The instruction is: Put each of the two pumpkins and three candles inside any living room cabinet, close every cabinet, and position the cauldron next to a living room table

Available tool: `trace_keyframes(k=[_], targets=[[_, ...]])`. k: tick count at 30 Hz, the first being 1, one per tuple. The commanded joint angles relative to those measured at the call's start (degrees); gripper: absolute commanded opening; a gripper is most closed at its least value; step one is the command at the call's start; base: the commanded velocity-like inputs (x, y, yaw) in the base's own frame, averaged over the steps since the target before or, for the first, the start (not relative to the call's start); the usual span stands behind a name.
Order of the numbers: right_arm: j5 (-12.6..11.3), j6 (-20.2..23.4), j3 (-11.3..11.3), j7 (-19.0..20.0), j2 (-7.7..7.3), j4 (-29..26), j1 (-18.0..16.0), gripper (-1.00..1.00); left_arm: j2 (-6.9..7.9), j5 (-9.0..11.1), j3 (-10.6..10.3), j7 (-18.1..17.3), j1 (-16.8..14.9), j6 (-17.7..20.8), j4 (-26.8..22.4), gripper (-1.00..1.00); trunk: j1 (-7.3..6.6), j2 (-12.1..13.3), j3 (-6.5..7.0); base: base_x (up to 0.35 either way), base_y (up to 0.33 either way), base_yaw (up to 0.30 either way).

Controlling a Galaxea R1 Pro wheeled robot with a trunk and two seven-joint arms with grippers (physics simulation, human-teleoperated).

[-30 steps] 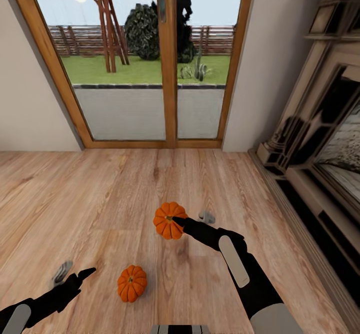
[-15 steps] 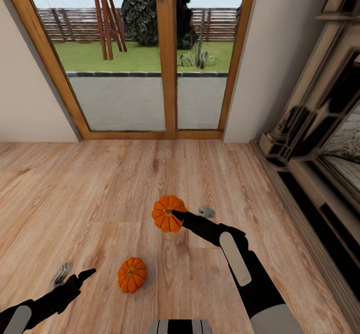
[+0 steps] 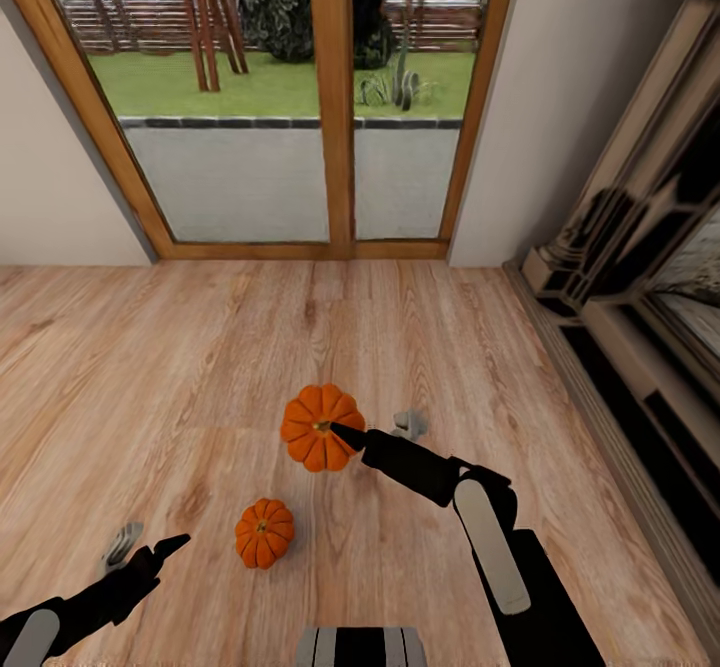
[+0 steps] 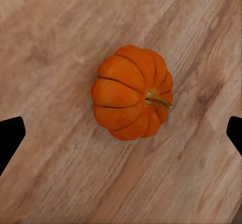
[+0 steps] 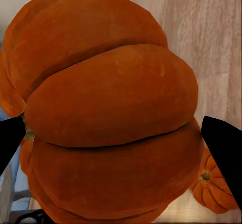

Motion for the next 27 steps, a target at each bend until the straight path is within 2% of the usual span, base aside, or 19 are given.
trace_keyframes(k=[1, 7, 11, 12, 13, 14, 16, 19, 27], targets=[[-0.1, 0.1, 0.0, -0.1, 0.01, -0.1, 0.1, -1.0, -0.07, 0.0, 0.0, 0.0, -0.1, 0.0, -0.1, 1.0, 0.02, 0.0, -0.23, 0.0, 0.0, 0.0], [-0.7, 0.6, 0.2, 1.2, 0.01, -0.8, 0.2, -1.0, -0.14, 0.0, -0.1, 0.0, -0.2, 0.0, -0.1, 1.0, 0.18, -0.1, -1.56, 0.0, 0.0, 0.0], [-4.8, 0.9, -0.4, 5.6, -0.6, -0.7, 0.3, -1.0, -0.16, -0.1, -0.1, -0.1, -0.4, 0.0, -0.2, 1.0, 0.28, -0.2, -2.44, 0.0, 0.0, 0.0], [-7.7, 1.0, -1.4, 7.6, -1.5, -0.5, 0.3, -1.0, -0.17, -0.1, -0.1, -0.1, -0.5, 0.0, -0.2, 1.0, 0.31, -0.2, -2.67, 0.0, 0.0, 0.0], [-9.4, 1.0, -2.2, 8.7, -2.47, -0.4, 0.3, -1.0, -0.18, -0.1, -0.1, -0.1, -0.5, 0.0, -0.2, 1.0, 0.33, -0.2, -2.89, 0.0, 0.0, 0.0], [-12.5, 1.0, -3.7, 10.5, -5.19, -0.4, 0.3, -1.0, -0.21, -0.1, -0.1, -0.1, -0.5, 0.0, -0.2, 1.0, 0.36, -0.2, -3.11, 0.0, 0.0, 0.0], [-14.9, 0.8, -4.4, 12.3, -7.17, -0.3, 0.4, -1.0, -0.25, -0.1, -0.2, -0.1, -0.5, 0.0, -0.2, 1.0, 0.41, -0.2, -3.55, 0.0, 0.0, 0.0], [-16.2, 0.7, -4.7, 13.4, -8.1, -0.2, 0.4, -1.0, -0.26, -0.1, -0.2, -0.1, -0.5, 0.0, -0.2, 1.0, 0.49, -0.3, -4.22, 0.0, 0.0, 0.0], [-16.6, 0.2, -4.6, 13.5, -7.89, -0.2, 0.5, -1.0, -0.27, -0.1, -0.3, -1.8, -0.5, 0.0, -0.2, 1.0, 0.69, -0.4, -5.99, 0.0, 0.0, 0.0]])
